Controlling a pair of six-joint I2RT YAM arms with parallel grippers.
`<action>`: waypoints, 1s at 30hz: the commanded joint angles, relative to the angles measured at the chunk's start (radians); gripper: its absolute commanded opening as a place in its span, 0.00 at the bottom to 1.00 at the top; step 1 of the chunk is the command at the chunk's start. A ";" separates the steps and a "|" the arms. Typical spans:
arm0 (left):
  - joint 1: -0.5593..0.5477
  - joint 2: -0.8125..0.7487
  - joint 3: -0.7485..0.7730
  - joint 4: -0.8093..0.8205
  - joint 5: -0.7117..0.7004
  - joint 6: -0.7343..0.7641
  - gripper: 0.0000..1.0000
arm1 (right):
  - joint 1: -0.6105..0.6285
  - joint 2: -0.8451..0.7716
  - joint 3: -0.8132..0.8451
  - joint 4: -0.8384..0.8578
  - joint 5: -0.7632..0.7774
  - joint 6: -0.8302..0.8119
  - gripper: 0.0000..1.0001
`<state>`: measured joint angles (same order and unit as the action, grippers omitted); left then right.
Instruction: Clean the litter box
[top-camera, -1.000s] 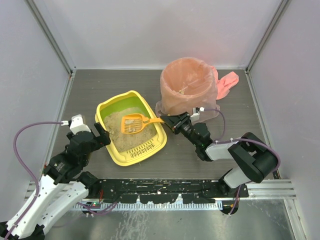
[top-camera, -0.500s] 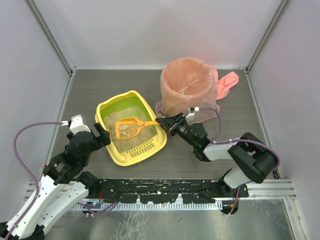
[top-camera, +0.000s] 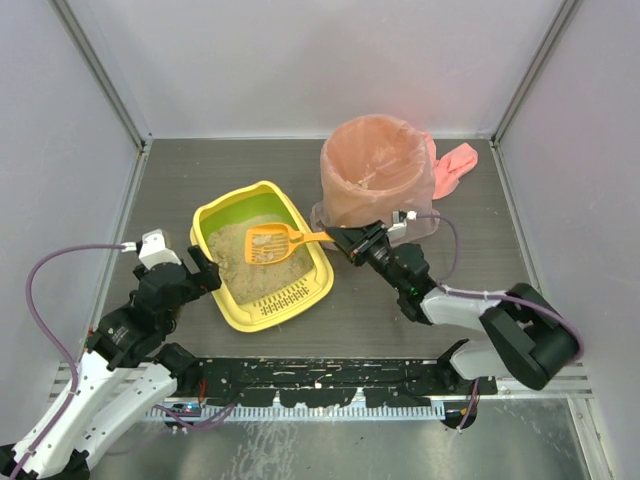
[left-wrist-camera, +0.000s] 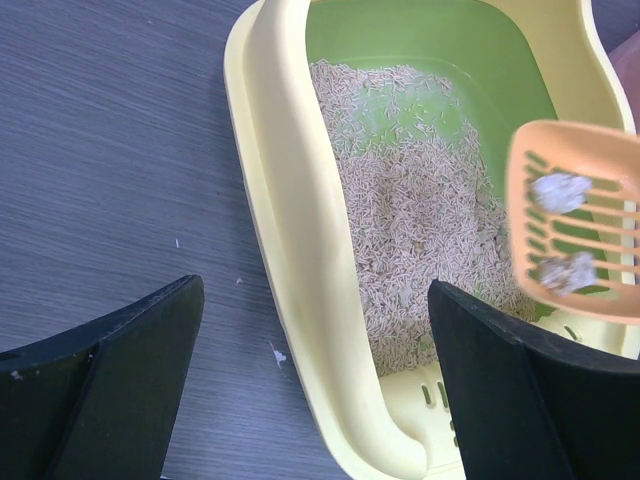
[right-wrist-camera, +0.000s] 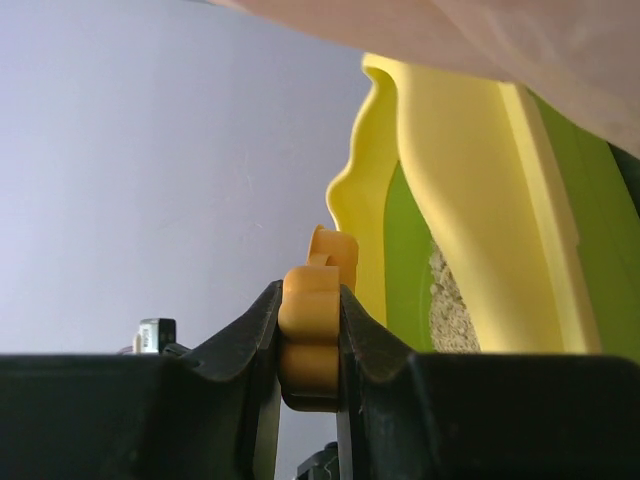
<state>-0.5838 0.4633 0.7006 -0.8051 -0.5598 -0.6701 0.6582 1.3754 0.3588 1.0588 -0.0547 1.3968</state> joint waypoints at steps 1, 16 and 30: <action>0.004 -0.003 0.003 0.046 -0.005 -0.011 0.96 | -0.045 -0.177 0.034 -0.094 -0.008 -0.023 0.01; 0.004 -0.007 0.008 0.035 0.001 -0.016 0.95 | -0.521 -0.430 0.333 -0.475 -0.238 -0.058 0.01; 0.004 -0.024 -0.003 0.026 0.000 -0.014 0.97 | -0.693 -0.385 0.552 -0.654 -0.163 -0.563 0.01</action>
<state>-0.5838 0.4526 0.6991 -0.8051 -0.5529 -0.6708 -0.0330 0.9852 0.8188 0.4290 -0.2592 1.0695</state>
